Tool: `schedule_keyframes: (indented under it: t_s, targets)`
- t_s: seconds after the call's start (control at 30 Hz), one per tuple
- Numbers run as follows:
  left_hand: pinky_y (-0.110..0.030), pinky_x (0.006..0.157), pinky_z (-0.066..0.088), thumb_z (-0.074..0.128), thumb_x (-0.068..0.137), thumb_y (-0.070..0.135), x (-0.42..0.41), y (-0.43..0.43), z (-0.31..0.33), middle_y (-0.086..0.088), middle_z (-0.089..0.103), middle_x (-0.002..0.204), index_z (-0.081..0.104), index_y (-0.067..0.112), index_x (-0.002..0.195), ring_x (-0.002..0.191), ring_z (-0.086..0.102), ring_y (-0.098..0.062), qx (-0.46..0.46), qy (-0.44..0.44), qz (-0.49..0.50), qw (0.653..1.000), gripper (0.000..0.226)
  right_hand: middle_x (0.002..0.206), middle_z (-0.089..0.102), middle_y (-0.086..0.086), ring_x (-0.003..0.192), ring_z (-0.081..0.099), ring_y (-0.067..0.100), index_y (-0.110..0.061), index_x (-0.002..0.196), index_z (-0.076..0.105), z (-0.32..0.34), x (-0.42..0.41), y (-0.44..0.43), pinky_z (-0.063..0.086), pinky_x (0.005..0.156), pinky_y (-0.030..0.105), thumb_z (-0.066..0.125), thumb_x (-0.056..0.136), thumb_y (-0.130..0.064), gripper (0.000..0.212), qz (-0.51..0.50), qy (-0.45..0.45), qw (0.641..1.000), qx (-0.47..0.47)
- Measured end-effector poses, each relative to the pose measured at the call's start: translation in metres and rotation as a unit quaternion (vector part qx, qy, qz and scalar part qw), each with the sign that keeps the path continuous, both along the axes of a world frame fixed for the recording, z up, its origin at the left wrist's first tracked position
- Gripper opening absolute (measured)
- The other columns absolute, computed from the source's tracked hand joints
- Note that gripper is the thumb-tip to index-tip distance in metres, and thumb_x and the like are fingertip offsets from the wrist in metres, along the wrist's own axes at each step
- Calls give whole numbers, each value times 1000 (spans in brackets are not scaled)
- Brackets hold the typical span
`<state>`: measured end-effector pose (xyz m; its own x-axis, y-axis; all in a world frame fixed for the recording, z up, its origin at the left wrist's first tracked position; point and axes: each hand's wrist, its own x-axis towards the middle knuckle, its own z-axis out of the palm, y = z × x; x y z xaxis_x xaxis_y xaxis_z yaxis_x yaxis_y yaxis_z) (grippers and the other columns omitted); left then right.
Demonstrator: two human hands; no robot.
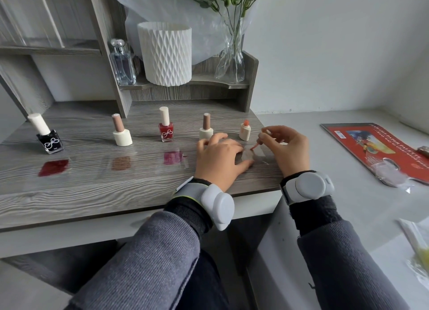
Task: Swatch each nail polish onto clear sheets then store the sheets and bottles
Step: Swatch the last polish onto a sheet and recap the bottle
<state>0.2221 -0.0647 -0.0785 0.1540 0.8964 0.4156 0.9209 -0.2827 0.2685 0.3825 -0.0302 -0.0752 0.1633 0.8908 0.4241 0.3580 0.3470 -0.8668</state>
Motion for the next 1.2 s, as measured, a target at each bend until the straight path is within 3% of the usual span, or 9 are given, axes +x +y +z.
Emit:
schedule_keyframes:
  t_s: [0.1, 0.2, 0.33, 0.47, 0.87, 1.1, 1.2]
  targets:
    - [-38, 95, 19, 52, 86, 59, 0, 0, 0, 18, 60, 123, 67, 30, 111, 131, 34, -12, 4, -3, 0, 1000, 41, 73, 72, 3, 60, 52, 1, -17, 80, 73, 1, -2, -1, 39, 59, 11, 73, 81, -14, 4, 9, -38, 999, -21]
    - [-37, 94, 18, 51, 86, 60, 0, 0, 1, 18, 59, 124, 67, 30, 111, 131, 33, -11, 0, 3, 2, 1000, 42, 67, 70, 2, 57, 52, 2, -16, 75, 72, 2, -3, -2, 41, 59, 17, 70, 80, -15, 6, 1, -33, 999, -28]
    - [-37, 95, 18, 50, 86, 62, 0, -1, 1, 18, 58, 125, 65, 31, 114, 132, 31, -10, -8, 9, 1, 1000, 44, 69, 71, 0, 63, 63, 3, -10, 81, 71, 4, -2, -4, 46, 64, 15, 69, 83, -14, 5, -29, 48, 998, -3]
    - [-38, 97, 18, 49, 86, 61, 0, -1, 2, 18, 58, 126, 65, 31, 115, 132, 30, -10, -10, 10, 1, 1000, 45, 72, 72, 1, 73, 65, 16, -7, 85, 70, 6, -2, -2, 50, 72, 28, 71, 83, -18, 11, -30, 99, 995, 12]
    - [-38, 98, 16, 51, 86, 61, -1, 1, 2, 21, 56, 128, 65, 30, 115, 136, 25, -9, -26, 5, 3, 1000, 45, 64, 65, -10, 74, 71, 21, -26, 74, 54, 38, -25, 25, 56, 72, 44, 73, 81, -31, 21, -38, 4, 998, 49]
    - [-37, 95, 15, 49, 86, 62, -1, 3, 1, 21, 56, 128, 65, 30, 115, 136, 26, -11, -26, 7, 0, 1000, 46, 75, 72, -2, 72, 66, 14, -20, 81, 58, 36, -31, 40, 44, 61, 24, 70, 83, -35, 19, -60, -28, 996, 66]
    - [-37, 95, 14, 50, 86, 61, -1, 3, 1, 21, 57, 127, 66, 30, 113, 136, 26, -11, -23, 3, 0, 1000, 45, 75, 72, -2, 72, 67, 13, -21, 81, 59, 35, -29, 42, 45, 62, 26, 70, 82, -35, 18, -62, -43, 996, 56]
